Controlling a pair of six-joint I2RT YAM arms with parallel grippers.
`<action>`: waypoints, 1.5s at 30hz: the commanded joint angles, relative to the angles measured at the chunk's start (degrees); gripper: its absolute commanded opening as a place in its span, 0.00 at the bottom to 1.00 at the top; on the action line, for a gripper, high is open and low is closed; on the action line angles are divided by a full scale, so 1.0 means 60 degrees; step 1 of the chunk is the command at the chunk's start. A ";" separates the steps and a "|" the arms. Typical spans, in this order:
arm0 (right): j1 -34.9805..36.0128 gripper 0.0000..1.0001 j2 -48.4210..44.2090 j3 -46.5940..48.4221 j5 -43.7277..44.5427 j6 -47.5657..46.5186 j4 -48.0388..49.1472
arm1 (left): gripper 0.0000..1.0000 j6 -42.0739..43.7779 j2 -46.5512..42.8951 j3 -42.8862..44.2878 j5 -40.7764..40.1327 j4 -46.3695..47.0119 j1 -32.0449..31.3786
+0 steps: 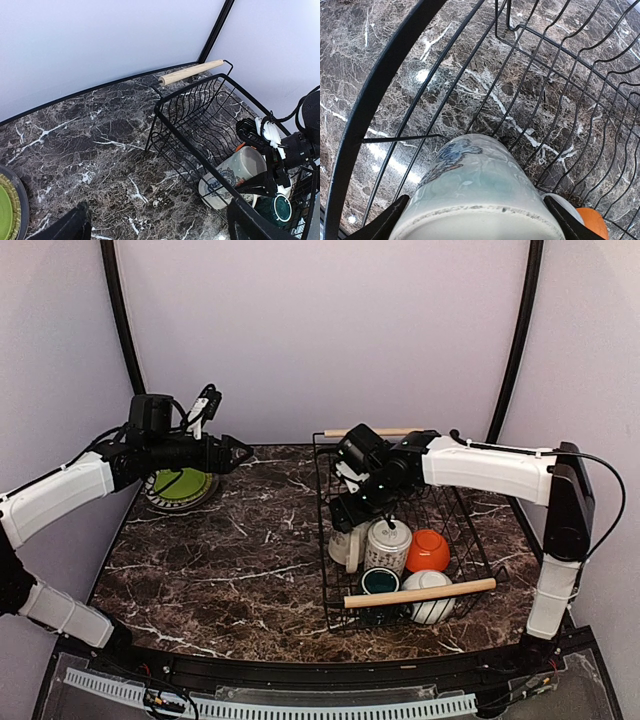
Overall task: Unload the mixed dishes from the dish rack
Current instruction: Grab the cup from the dish rack, then pass from the right arm to the left
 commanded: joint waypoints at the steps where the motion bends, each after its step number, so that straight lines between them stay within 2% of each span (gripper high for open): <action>1: 0.0085 0.63 0.0062 0.0014 0.0242 0.0027 0.0250 | 0.93 0.0250 -0.0496 -0.0398 -0.0072 0.0652 -0.0072; 11: 0.0098 0.26 -0.0427 0.0084 0.0401 0.0208 0.0735 | 0.93 0.0242 -0.0376 -0.0411 -0.0285 0.0629 -0.0091; 20: 0.0048 0.00 -0.0705 0.0342 0.0748 0.0390 0.1013 | 0.93 0.0214 -0.0130 -0.0226 -0.0379 0.0348 -0.0103; 26: -0.0282 0.00 -0.1105 0.0259 0.0548 0.0676 0.1258 | 0.93 0.0137 0.0057 -0.0074 -0.0280 0.0167 -0.0103; 33: -0.1303 0.00 -0.3064 -0.1396 -0.1459 0.1235 0.3561 | 0.95 -0.0166 0.0354 0.0061 0.0775 0.0350 -0.0103; 39: -0.2110 0.00 -0.4459 -0.2770 -0.2841 0.1981 0.5460 | 0.95 -0.0687 0.0525 -0.0074 0.2570 0.1099 -0.0124; 45: -0.2345 0.00 -0.5024 -0.3789 -0.4260 0.2851 0.8323 | 0.94 -0.1834 0.0783 -0.0425 0.4426 0.2825 -0.0310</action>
